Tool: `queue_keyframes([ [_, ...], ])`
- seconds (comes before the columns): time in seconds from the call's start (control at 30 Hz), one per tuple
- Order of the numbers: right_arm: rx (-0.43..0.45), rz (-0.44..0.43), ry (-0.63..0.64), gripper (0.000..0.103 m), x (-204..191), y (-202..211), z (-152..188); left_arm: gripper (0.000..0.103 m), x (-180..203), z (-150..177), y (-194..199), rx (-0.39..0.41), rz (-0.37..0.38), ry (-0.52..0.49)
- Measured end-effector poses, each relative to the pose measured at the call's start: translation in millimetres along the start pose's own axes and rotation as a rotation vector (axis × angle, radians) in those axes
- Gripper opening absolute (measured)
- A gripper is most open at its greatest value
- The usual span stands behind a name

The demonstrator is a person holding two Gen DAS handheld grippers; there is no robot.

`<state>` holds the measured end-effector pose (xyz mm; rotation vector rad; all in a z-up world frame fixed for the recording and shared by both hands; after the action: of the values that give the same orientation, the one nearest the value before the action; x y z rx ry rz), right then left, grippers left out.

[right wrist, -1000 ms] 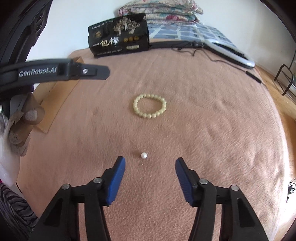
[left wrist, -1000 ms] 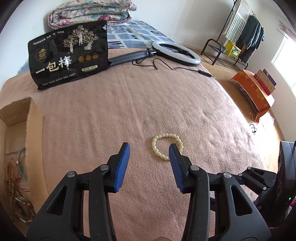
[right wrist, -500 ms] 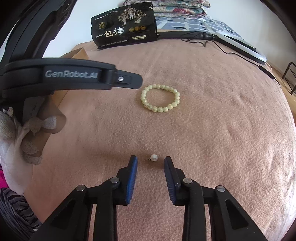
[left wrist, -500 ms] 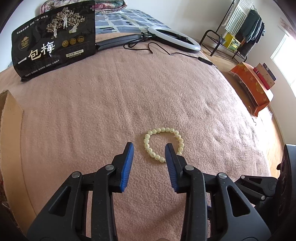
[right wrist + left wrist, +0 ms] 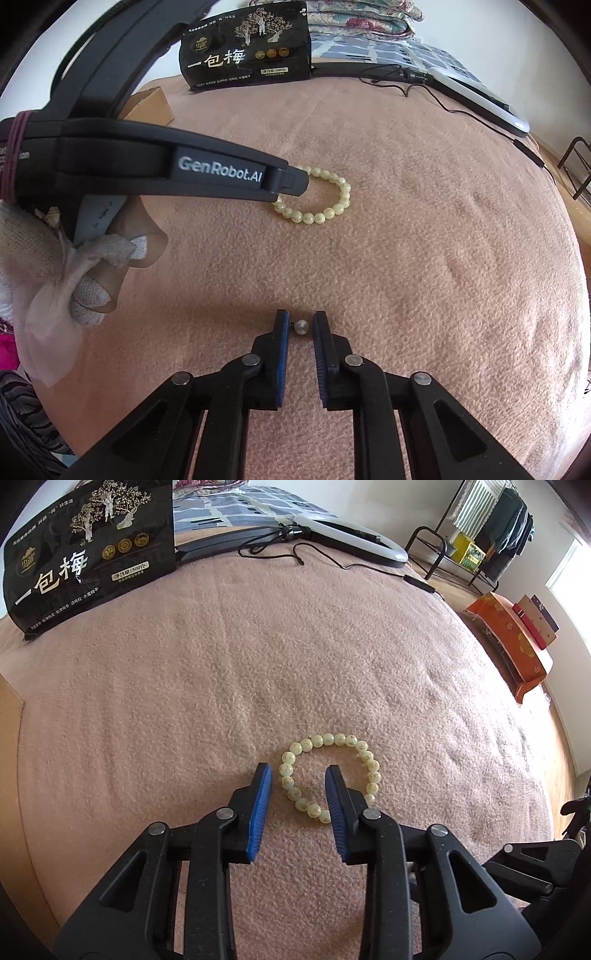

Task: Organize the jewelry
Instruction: 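Grasp the cream bead bracelet with the left tool while the right tool grasps the other pearl earring, then carry the bracelet and earring into the cardboard box and open both tools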

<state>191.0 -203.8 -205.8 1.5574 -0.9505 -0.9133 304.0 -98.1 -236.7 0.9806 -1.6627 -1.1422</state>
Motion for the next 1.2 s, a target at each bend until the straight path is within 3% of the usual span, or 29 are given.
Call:
queue_keyframes([
  [0.23, 0.002, 0.01, 0.0, 0.009, 3, 1, 6, 0.009, -5, -4, -8, 0.015, -0.048, 0.005],
  [0.5, 0.014, 0.008, -0.009, 0.008, 2, 5, 8, 0.005, -10, 1, 0, 0.03, -0.027, 0.019],
  [1.2, 0.099, -0.015, -0.098, 0.007, 24, 47, 6, 0.005, -21, 27, 86, 0.161, 0.002, 0.038],
])
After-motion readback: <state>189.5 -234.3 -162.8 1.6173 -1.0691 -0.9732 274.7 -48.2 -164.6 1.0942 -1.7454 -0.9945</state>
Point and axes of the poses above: each gripper's, at about its wrist camera, not at the fingertips, and y roughly against the way its jaws point, x to its right, z to its underside, the point moved 4 cm from there along -y, roughly the way its jaws point, and after that the axes turned 15 degrees about -x, right-handed, at the moved point
